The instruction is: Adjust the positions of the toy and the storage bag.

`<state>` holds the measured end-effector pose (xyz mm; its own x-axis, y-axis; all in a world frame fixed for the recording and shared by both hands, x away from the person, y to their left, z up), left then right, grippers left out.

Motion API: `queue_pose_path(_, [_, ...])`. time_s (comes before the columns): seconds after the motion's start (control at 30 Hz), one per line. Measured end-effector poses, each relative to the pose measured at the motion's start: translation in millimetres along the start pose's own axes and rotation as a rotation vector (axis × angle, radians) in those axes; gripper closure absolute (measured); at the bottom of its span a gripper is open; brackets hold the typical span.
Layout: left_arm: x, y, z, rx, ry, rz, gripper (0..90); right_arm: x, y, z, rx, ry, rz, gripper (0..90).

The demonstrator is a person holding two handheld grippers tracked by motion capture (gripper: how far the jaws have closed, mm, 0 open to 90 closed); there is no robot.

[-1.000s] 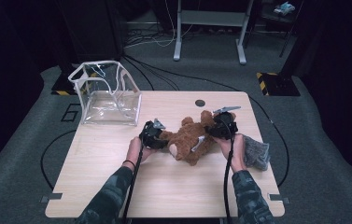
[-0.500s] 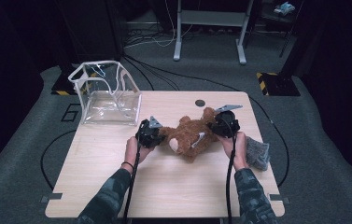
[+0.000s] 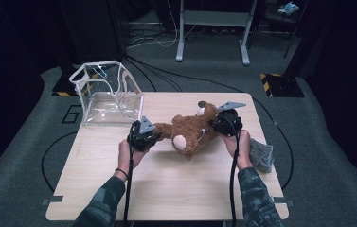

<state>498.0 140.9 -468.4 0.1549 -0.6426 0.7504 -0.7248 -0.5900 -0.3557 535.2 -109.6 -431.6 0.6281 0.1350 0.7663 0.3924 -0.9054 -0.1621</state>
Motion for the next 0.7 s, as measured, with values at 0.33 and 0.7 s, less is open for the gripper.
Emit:
queue_pose_path(0.33, [-10.6, 17.1, -19.9, 0.010, 0.001, 0.024, 77.9, -5.7, -5.4, 7.1, 0.033, -0.009, -0.010, 77.8])
queue_pose_path(0.7, [-28.4, 41.9, -20.9, -0.032, -0.022, 0.002, 78.4, -26.2, -1.2, 17.1, 0.069, -0.089, 0.033, 76.5])
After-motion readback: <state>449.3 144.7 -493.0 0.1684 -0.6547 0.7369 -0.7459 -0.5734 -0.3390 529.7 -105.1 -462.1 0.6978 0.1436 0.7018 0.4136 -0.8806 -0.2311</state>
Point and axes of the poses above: each handheld gripper's, and its own axes: z roughly forward along the jaws, x roughly out of its top, y roughly to its right, the point moved 7 cm from there along z, roughly forward along the jaws, and after that the axes turned 15 degrees about z, right-handed, at the moved point
